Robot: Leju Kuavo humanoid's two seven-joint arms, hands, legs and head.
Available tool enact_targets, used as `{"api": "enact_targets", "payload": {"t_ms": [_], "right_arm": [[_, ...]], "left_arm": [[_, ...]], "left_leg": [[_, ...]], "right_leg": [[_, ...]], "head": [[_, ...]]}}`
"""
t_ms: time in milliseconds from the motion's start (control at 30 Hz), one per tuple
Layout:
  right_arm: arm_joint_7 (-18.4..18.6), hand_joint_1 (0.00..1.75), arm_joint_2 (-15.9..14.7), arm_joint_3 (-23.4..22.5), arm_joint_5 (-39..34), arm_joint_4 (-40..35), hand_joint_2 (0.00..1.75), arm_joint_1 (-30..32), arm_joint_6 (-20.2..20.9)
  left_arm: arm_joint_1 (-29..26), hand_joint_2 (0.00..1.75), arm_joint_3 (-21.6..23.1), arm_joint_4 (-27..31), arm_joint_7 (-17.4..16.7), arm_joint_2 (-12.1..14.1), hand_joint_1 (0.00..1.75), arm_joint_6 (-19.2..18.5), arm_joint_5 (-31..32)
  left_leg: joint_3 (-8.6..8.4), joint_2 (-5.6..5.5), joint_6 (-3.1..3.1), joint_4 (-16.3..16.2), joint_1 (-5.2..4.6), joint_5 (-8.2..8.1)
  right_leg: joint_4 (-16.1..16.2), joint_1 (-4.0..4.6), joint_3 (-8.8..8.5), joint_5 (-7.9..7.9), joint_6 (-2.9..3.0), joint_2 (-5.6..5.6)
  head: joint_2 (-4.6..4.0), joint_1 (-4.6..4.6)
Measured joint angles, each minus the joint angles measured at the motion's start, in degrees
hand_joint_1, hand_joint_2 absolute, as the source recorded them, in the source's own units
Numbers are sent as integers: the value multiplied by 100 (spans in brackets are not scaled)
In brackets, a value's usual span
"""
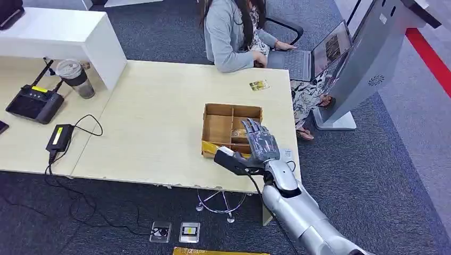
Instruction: Pass the card to the sensor for recognition and then transmit it.
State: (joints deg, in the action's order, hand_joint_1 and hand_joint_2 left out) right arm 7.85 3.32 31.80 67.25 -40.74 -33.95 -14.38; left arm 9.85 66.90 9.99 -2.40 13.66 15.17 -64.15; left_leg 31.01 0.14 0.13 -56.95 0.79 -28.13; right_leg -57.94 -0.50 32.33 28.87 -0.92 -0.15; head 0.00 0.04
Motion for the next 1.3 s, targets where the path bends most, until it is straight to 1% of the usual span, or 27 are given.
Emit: {"api": "enact_targets", "payload": {"t_ms": [67, 100, 133, 167, 200, 433, 633, 900, 1100, 1167, 1300], "right_arm": [[-17, 0, 2, 20, -39, 15, 175, 0, 9], [-17, 3, 2, 37, -46, 15, 175, 0, 13], [-20, 24, 2, 59, -48, 15, 175, 1, 28], [-22, 155, 2, 70, -57, 15, 175, 4, 50], [-22, 175, 2, 81, -66, 15, 175, 7, 61], [-11, 175, 2, 168, -122, 17, 175, 86, 195], [37, 175, 2, 247, -131, 48, 175, 136, 151], [-17, 175, 0, 332, -249, 230, 175, 138, -53], [-146, 175, 0, 337, -367, 313, 175, 127, -159], [-188, 175, 0, 337, -415, 321, 175, 116, -306], [-232, 175, -24, 337, -430, 238, 175, 1, -455]], "left_arm": [[0, 0, 0, 0, -26, 0, 0, 7, -7], [0, 0, 0, 0, -37, 0, 0, 9, -7], [0, 0, 0, 0, -42, 0, 0, 15, -9], [1, 0, 0, 0, -50, 0, 0, 22, -9], [1, 0, 0, 0, -55, 0, 0, 26, -9], [0, 0, 0, 0, -118, 0, 0, 76, -26], [0, 0, 0, 0, -175, 0, 0, 101, -48], [1, 0, 0, 0, -229, 0, 0, 144, -46], [1, 0, 0, 0, -229, 0, 0, 146, -48], [0, 0, 0, 0, -229, 0, 0, 146, -48], [-1, 0, 0, 0, -214, 0, 0, 144, -48]], "left_leg": [[0, 0, 0, 0, 0, 0], [0, 0, 0, 0, 0, 0], [0, 0, 0, 0, 0, 0], [0, 0, 0, 0, 0, 0], [0, 0, 0, 0, 0, 0], [0, 0, 0, 0, 0, 0], [-1, 0, 0, 0, 0, 0], [-9, 1, 0, 0, 0, 0], [-16, 2, 0, 0, 0, 0], [-15, 1, 0, 0, 0, 0], [-13, 1, -3, 0, 0, 3]], "right_leg": [[0, 0, 0, 0, 0, 0], [0, 0, 0, 0, 0, 0], [0, 0, 0, 0, 0, 0], [0, 0, 1, 0, 0, 0], [0, 0, 0, 0, 0, 0], [0, 0, 0, 0, 0, 0], [0, 0, 0, 0, 0, 0], [1, 0, -5, 0, 0, 2], [0, 0, -12, 0, 0, 3], [0, 0, -13, 0, 0, 2], [-2, 0, -11, -3, 0, 3]], "head": [[0, 0], [0, 0], [0, 0], [0, 0], [0, 0], [0, 0], [0, -2], [0, 0], [0, 0], [0, 0], [0, 0]]}}
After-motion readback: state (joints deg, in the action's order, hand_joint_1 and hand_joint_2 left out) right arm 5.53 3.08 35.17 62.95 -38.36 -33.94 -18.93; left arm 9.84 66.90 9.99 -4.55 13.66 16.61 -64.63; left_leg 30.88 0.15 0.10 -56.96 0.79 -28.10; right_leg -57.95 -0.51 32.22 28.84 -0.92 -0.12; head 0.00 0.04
